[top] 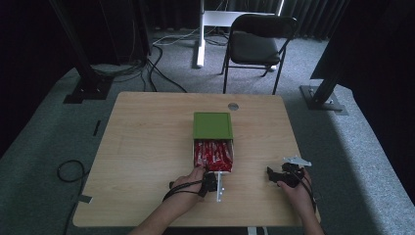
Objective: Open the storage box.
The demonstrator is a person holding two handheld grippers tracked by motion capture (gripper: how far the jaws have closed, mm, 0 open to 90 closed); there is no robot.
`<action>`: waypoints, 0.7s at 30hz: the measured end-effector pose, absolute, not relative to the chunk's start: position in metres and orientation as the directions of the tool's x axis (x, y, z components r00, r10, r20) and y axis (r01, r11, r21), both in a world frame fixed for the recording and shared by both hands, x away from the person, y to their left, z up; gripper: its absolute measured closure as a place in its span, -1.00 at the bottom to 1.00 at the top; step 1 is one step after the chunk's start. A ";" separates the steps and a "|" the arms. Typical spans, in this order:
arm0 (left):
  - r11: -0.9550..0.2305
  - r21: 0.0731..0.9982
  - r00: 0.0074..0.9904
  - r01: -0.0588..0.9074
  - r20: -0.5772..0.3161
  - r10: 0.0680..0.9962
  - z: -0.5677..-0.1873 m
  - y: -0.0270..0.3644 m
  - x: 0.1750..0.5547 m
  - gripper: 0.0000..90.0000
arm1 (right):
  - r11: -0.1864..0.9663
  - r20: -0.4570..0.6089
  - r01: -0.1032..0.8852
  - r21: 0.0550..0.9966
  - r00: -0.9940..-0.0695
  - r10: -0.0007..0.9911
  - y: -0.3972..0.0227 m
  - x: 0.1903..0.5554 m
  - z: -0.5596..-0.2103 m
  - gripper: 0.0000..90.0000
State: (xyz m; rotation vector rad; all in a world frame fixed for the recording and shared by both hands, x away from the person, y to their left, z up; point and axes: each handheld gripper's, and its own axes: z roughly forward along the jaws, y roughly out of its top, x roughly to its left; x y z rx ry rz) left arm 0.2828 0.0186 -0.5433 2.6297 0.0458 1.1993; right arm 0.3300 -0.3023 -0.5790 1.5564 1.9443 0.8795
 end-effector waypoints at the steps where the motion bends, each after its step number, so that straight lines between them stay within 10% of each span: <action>1: -0.968 0.241 0.661 -0.076 0.739 0.132 -0.543 0.019 0.281 0.62 | 0.140 0.015 0.655 0.743 -0.225 0.974 -0.302 0.330 -0.579 -0.72; 21: -0.969 0.230 0.692 -0.093 0.715 0.104 -0.543 0.018 0.254 0.62 | 0.138 0.016 0.656 0.742 -0.223 0.975 -0.302 0.330 -0.579 -0.73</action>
